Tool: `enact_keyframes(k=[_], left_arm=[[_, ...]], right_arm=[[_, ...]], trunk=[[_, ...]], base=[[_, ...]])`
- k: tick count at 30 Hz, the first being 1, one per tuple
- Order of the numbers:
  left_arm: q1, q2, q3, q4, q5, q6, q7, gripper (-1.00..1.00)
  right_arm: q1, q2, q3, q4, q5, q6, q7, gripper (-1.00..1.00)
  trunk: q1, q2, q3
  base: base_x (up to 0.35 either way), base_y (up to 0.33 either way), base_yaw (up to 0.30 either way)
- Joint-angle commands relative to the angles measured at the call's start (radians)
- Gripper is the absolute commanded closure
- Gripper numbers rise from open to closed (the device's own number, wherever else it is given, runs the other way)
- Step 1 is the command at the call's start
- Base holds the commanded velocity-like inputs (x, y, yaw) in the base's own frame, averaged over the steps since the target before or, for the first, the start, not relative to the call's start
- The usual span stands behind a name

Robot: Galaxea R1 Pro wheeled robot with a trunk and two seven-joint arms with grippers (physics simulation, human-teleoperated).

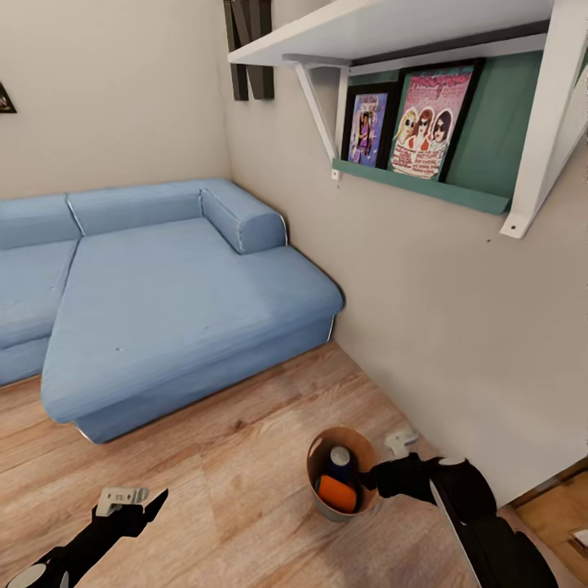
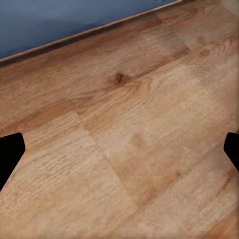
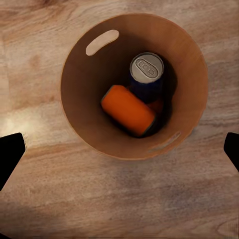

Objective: Put the three can of soda from the living room inside the tash can in the kitchen.

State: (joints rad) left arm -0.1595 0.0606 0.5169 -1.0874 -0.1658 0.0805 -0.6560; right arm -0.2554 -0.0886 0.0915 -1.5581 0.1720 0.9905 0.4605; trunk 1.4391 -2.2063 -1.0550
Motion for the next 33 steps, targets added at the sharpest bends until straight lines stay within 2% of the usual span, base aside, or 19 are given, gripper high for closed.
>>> enact_keyframes(k=[1, 8, 19, 20, 21, 28, 33], left_arm=[[0.000, 0.001, 0.000, 0.011, 0.000, -0.013, -0.003, -1.00], [0.000, 0.004, 0.001, 0.038, 0.000, -0.032, -0.005, -1.00], [0.007, 0.008, 0.005, 0.095, 0.002, -0.071, -0.005, -1.00], [0.017, 0.009, 0.005, 0.122, 0.003, -0.091, -0.005, -1.00], [0.031, 0.011, 0.007, 0.185, 0.007, -0.141, -0.006, -1.00], [0.038, 0.037, 0.007, 0.284, 0.009, -0.197, -0.002, -1.00], [0.039, 0.058, 0.008, 0.436, 0.011, -0.279, 0.004, -1.00]], right_arm=[[0.024, -0.001, 0.007, -0.013, 0.001, -0.006, 0.000, -1.00], [0.044, -0.004, 0.016, -0.022, 0.004, -0.022, 0.000, -1.00], [0.179, -0.008, 0.014, -0.023, 0.010, -0.152, 0.005, -1.00], [0.202, -0.010, 0.013, -0.023, 0.011, -0.173, 0.005, -1.00], [0.245, -0.026, 0.012, -0.023, 0.011, -0.222, 0.006, -1.00], [0.329, -0.046, 0.009, -0.017, 0.009, -0.313, 0.006, -1.00], [0.370, -0.049, 0.005, -0.005, 0.006, -0.351, 0.004, -1.00]], trunk=[[-0.004, 0.007, 0.003], [-0.031, 0.056, 0.025], [-0.073, 0.133, 0.060], [-0.077, 0.140, 0.063], [-0.081, 0.147, 0.066], [-0.107, 0.196, 0.088], [-0.127, 0.231, 0.104]], base=[[0.000, 0.000, 0.000], [0.000, 0.000, 0.000], [0.000, 0.000, 0.000], [0.000, 0.000, 0.000], [0.000, 0.000, 0.000], [0.000, 0.000, 0.000], [0.000, 0.000, 0.000]])
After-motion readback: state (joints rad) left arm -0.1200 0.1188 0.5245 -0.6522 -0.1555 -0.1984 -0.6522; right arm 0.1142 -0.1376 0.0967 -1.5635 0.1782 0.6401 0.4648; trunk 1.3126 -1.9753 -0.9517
